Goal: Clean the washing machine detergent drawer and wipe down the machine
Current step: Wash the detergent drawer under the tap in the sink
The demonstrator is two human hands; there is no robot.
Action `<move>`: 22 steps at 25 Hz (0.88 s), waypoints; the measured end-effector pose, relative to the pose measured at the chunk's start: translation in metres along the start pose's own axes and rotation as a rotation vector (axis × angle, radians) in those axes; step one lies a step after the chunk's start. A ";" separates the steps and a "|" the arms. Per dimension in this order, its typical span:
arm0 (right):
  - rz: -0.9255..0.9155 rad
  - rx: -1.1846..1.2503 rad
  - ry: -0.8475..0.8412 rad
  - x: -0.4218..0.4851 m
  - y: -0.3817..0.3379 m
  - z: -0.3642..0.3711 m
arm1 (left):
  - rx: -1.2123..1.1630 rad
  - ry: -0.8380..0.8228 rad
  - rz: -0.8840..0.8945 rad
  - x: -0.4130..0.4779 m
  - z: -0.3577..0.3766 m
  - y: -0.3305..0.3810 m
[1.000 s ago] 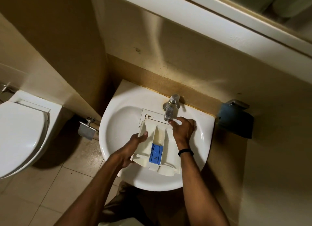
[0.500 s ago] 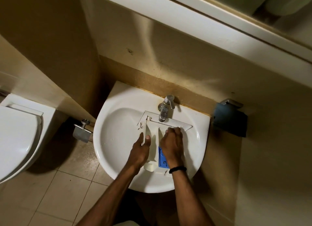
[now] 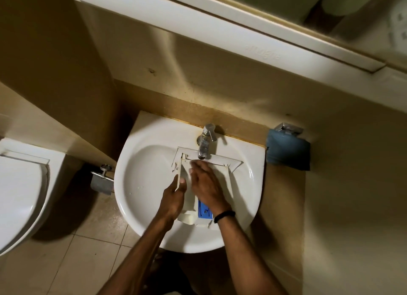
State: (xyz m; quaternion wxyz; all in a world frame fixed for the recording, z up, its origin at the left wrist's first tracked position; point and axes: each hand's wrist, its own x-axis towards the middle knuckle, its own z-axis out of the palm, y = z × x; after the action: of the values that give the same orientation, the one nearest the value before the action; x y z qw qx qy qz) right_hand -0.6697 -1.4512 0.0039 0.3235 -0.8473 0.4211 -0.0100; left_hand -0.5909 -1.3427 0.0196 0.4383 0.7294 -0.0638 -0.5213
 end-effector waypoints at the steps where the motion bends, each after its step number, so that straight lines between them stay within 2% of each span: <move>1: 0.100 -0.022 0.076 0.002 0.012 -0.008 | 0.011 -0.007 -0.016 -0.002 0.000 0.000; 2: 0.235 -0.073 0.139 0.002 0.021 -0.012 | 0.023 -0.010 -0.031 -0.004 0.001 0.002; 3: 0.286 -0.123 0.154 0.001 0.017 -0.014 | 0.029 -0.011 -0.036 -0.004 0.002 0.003; 4: 0.227 -0.120 0.106 0.000 0.006 -0.011 | 0.035 -0.010 -0.030 -0.004 0.001 0.004; 6: -0.024 -0.035 -0.012 -0.001 -0.017 0.002 | 0.014 -0.009 -0.029 -0.003 0.000 0.007; 7: -0.054 -0.001 -0.033 0.000 -0.020 0.001 | 0.004 -0.020 -0.039 -0.003 -0.002 0.009; 12: 0.325 -0.128 0.196 0.003 0.022 -0.028 | 0.032 -0.086 -0.104 -0.003 -0.007 0.029; 15: 0.242 -0.138 0.179 0.008 -0.003 -0.021 | 0.038 -0.097 -0.161 -0.002 -0.001 0.043; 19: 0.072 -0.052 0.007 0.011 0.002 -0.031 | 0.092 -0.117 -0.179 -0.003 -0.003 0.051; 22: 0.197 -0.095 0.039 0.002 0.022 -0.039 | 0.103 -0.126 -0.162 -0.008 0.002 0.051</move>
State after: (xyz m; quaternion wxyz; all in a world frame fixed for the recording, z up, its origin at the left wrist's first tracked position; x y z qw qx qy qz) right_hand -0.6952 -1.4829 0.0223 0.2742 -0.8158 0.5086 0.0255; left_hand -0.5776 -1.3706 0.0613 0.3520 0.7194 -0.0588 -0.5958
